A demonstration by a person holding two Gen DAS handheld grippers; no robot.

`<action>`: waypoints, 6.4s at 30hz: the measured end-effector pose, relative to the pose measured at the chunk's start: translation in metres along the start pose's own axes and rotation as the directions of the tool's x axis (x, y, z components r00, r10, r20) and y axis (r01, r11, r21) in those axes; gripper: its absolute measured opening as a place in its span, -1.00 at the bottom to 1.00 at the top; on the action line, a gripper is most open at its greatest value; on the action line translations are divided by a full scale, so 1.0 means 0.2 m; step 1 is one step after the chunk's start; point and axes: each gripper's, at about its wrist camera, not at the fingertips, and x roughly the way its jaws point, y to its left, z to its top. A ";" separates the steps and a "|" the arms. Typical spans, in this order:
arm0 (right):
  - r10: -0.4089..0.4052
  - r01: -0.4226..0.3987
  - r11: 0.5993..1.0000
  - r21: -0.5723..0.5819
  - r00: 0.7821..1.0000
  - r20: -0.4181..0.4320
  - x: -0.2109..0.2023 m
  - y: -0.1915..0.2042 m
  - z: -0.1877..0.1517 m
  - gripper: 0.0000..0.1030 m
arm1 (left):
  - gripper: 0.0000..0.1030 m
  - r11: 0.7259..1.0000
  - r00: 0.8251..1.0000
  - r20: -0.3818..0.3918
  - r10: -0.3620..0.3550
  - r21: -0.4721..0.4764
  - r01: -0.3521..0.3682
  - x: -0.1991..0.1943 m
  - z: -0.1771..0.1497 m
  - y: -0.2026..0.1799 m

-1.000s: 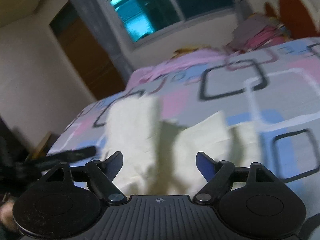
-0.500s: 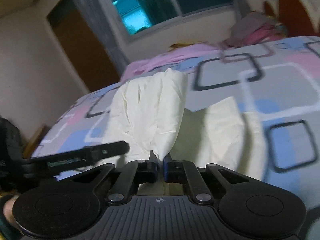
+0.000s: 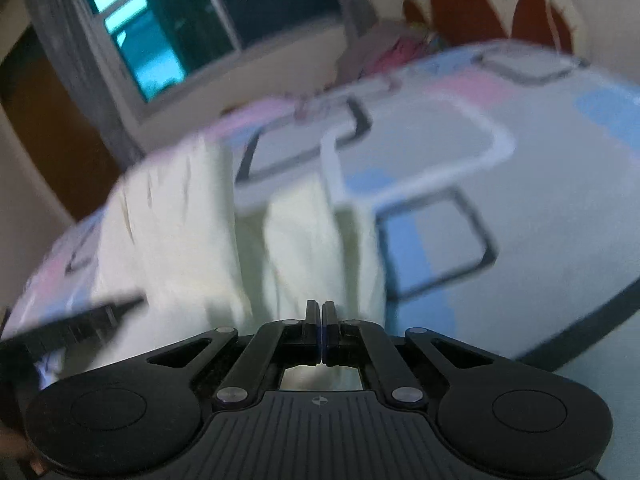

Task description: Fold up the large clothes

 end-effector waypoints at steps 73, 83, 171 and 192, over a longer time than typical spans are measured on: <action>-0.089 0.091 0.996 0.022 0.991 -0.104 0.10 0.32 -0.25 -0.38 | 0.88 0.991 0.979 -0.189 -0.075 -0.125 0.052 0.00 0.05 0.57; -0.204 0.207 0.978 0.028 0.975 -0.093 -0.01 0.26 -0.23 0.13 | 0.99 0.982 0.960 -0.228 -0.163 -0.136 0.135 0.12 0.05 0.49; 0.258 -0.248 0.966 0.076 0.942 -0.212 1.27 2.26 -0.26 0.15 | 0.34 0.955 0.975 -0.034 0.219 -0.197 -0.221 -0.45 0.29 2.65; 0.093 -0.103 0.993 -0.054 0.982 -0.166 1.71 2.55 -0.36 0.10 | 0.46 0.964 0.966 -0.019 0.259 -0.056 -0.259 -0.15 0.37 2.56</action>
